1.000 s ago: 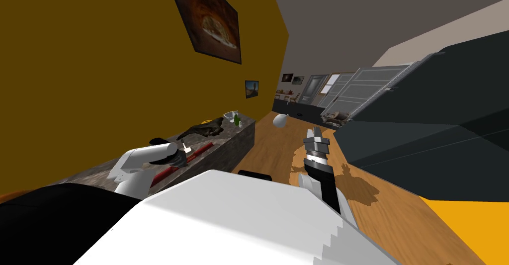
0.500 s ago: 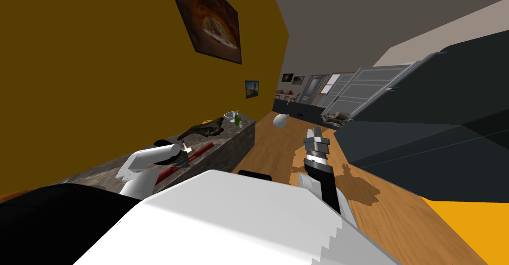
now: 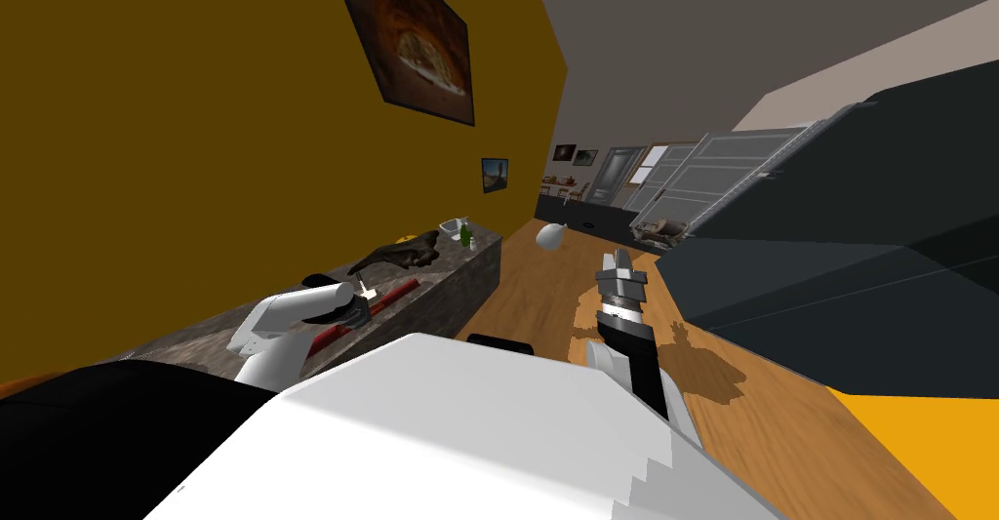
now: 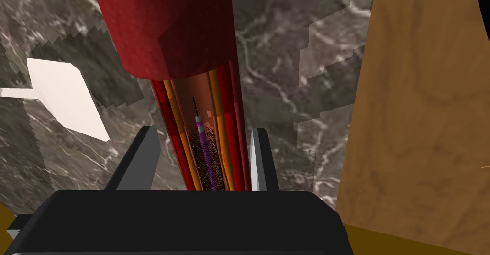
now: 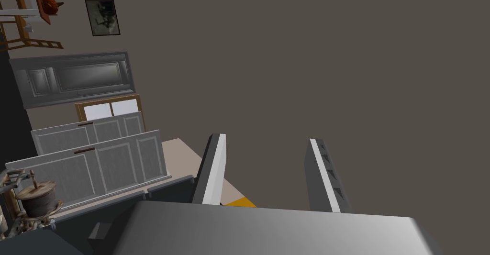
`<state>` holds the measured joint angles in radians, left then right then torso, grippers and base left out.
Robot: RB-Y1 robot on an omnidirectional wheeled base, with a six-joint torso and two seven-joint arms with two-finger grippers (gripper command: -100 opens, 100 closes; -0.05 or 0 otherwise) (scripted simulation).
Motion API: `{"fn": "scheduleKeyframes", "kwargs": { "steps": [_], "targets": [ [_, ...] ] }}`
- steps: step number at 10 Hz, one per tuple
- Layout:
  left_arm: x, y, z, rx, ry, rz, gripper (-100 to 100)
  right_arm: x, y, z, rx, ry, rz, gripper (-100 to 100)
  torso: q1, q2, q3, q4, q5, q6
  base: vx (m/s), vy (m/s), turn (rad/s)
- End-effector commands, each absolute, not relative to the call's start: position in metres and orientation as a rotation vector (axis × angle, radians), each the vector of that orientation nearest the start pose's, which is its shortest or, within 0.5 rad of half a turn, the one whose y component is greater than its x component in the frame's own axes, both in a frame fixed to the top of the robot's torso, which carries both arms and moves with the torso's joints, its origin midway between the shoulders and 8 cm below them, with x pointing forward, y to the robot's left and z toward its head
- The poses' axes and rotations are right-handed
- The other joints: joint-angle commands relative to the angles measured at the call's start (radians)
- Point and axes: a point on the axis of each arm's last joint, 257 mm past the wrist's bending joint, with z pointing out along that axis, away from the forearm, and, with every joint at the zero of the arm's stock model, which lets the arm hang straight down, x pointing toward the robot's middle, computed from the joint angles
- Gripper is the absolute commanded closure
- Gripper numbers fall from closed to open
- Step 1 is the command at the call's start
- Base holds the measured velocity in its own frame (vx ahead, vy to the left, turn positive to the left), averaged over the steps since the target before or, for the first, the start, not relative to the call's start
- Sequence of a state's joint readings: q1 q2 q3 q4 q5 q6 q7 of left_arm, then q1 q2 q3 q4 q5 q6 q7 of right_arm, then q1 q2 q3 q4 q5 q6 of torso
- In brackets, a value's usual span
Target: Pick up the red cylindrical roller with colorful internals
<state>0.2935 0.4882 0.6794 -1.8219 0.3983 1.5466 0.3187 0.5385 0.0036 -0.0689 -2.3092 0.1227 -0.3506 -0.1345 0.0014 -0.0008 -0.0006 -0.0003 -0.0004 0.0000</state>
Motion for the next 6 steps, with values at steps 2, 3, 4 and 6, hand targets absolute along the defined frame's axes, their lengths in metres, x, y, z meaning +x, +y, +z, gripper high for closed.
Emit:
{"fn": "scheduleKeyframes", "kwargs": {
  "steps": [2,3,4,6],
  "targets": [
    [0.192,0.594,-0.333,-2.618,0.923,-0.066,100,0.356,-0.302,-0.005,0.766,0.736,1.216,0,0.0,0.0,0.0,0.0,0.0,0.0,0.0,-0.003,-0.004],
    [0.191,0.593,-0.328,-2.618,0.922,-0.066,100,0.356,-0.302,-0.005,0.766,0.736,1.216,0,-0.001,0.0,0.0,0.0,-0.001,0.0,-0.001,-0.014,-0.007],
    [0.19,0.592,-0.324,-2.618,0.922,-0.065,100,0.356,-0.302,-0.005,0.766,0.736,1.216,0,-0.002,0.001,0.0,0.0,-0.001,0.0,-0.001,-0.015,-0.004],
    [0.191,0.593,-0.326,-2.618,0.923,-0.066,0,0.356,-0.302,-0.005,0.766,0.736,1.216,0,-0.002,0.001,0.001,0.0,-0.001,0.0,0.0,-0.003,0.0]
  ]
}}
